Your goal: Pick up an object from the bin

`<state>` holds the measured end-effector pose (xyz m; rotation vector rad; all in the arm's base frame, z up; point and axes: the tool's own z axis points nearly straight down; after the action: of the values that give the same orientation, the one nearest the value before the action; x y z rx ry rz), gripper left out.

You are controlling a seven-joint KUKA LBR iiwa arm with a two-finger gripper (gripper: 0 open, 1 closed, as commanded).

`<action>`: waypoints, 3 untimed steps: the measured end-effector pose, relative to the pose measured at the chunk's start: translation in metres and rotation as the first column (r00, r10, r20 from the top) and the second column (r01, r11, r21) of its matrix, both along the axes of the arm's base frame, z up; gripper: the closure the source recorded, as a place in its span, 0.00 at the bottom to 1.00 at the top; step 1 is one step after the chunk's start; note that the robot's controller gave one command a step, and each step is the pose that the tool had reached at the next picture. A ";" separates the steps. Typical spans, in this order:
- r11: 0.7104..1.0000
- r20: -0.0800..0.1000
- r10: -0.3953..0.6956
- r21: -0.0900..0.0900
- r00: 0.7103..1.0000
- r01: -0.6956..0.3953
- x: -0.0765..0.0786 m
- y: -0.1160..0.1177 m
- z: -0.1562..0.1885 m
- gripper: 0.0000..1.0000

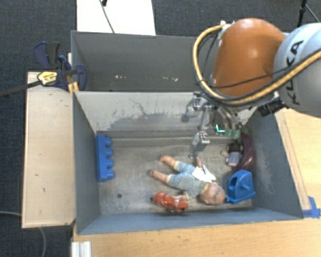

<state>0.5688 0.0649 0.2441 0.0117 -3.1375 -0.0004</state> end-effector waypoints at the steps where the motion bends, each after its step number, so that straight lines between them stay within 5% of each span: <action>1: 1.000 0.008 -0.002 0.001 1.000 0.002 0.001 0.000 0.004 0.00; 3: 0.999 0.011 0.034 0.001 0.999 -0.034 0.006 0.012 -0.110 0.00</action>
Offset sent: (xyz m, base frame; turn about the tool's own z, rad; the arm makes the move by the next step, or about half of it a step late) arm 0.0194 0.0240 -0.1618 -0.1510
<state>0.5747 0.0770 0.1346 0.0647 -3.1479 -0.0022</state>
